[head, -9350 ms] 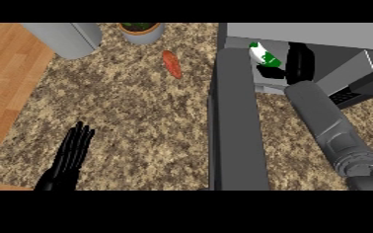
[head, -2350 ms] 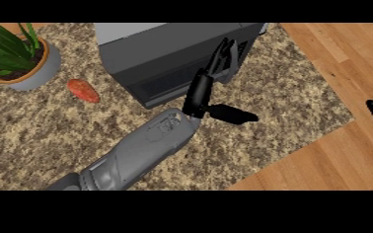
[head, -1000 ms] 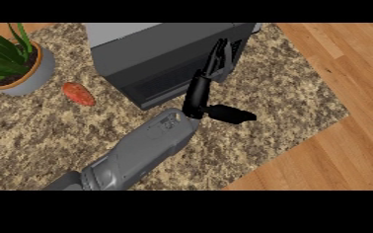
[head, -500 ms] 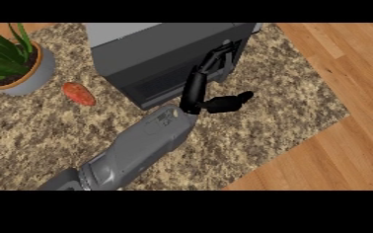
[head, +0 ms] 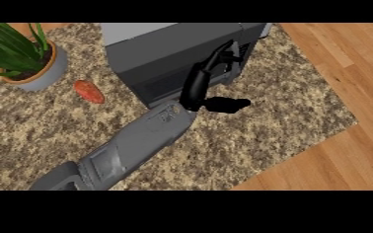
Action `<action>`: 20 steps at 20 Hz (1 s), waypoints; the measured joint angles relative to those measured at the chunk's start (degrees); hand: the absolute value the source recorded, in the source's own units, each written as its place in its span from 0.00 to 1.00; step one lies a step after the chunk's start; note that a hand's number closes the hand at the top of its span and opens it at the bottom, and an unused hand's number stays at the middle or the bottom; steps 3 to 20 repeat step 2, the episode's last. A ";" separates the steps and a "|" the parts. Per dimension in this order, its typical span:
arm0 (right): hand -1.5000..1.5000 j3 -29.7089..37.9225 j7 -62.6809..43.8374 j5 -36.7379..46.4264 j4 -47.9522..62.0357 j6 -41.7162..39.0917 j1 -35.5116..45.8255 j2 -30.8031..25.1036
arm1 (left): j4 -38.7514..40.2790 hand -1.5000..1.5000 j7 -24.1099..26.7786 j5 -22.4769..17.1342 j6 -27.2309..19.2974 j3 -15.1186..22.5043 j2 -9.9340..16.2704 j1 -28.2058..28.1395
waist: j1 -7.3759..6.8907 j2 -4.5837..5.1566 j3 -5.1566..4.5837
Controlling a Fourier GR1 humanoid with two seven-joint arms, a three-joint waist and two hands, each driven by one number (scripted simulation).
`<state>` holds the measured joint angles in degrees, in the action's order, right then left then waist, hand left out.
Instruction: Pick up the milk, place it into the microwave and close the microwave
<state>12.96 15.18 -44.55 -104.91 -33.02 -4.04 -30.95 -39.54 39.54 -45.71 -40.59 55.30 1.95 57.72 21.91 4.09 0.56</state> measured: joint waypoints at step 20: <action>0.00 0.25 -0.14 -0.21 -0.18 0.17 -0.06 -0.17 | 0.39 0.00 -0.64 0.17 -0.49 0.38 -0.37 0.49 | -0.44 -0.13 0.00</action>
